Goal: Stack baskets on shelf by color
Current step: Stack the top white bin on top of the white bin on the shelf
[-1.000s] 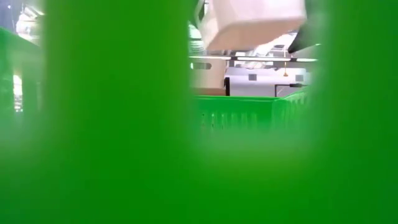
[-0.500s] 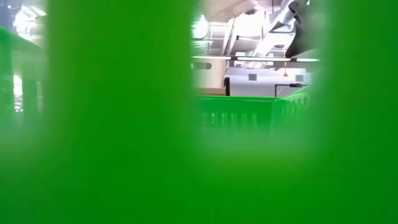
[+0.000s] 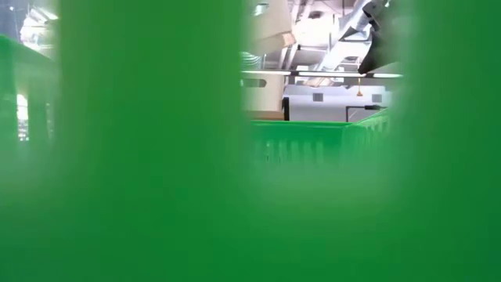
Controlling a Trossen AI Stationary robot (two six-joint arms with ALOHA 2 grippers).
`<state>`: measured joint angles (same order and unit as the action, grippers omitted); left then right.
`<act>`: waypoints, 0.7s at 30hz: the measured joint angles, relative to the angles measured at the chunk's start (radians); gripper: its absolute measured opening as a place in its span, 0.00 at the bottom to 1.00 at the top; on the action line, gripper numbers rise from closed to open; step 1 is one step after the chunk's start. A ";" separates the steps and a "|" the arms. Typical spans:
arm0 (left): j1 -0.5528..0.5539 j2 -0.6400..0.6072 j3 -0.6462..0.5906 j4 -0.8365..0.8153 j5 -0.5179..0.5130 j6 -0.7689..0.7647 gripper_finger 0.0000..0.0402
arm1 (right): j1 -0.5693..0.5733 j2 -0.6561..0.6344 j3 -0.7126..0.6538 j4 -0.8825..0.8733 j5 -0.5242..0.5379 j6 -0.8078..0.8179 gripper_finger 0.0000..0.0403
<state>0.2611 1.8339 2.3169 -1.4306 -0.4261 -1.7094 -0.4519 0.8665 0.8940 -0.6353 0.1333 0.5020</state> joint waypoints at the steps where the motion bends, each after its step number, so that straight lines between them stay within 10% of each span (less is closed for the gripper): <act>1: 0.003 0.000 0.000 -0.019 -0.001 -0.021 0.07 | 0.000 0.000 0.000 0.000 0.000 -0.002 0.05; 21: 0.055 0.001 -0.147 -0.037 0.070 -0.065 0.07 | 0.009 0.000 0.000 0.000 -0.001 -0.006 0.05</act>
<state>0.3163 1.8351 2.1697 -1.4680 -0.3560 -1.7745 -0.4433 0.8665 0.8940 -0.6353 0.1322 0.4965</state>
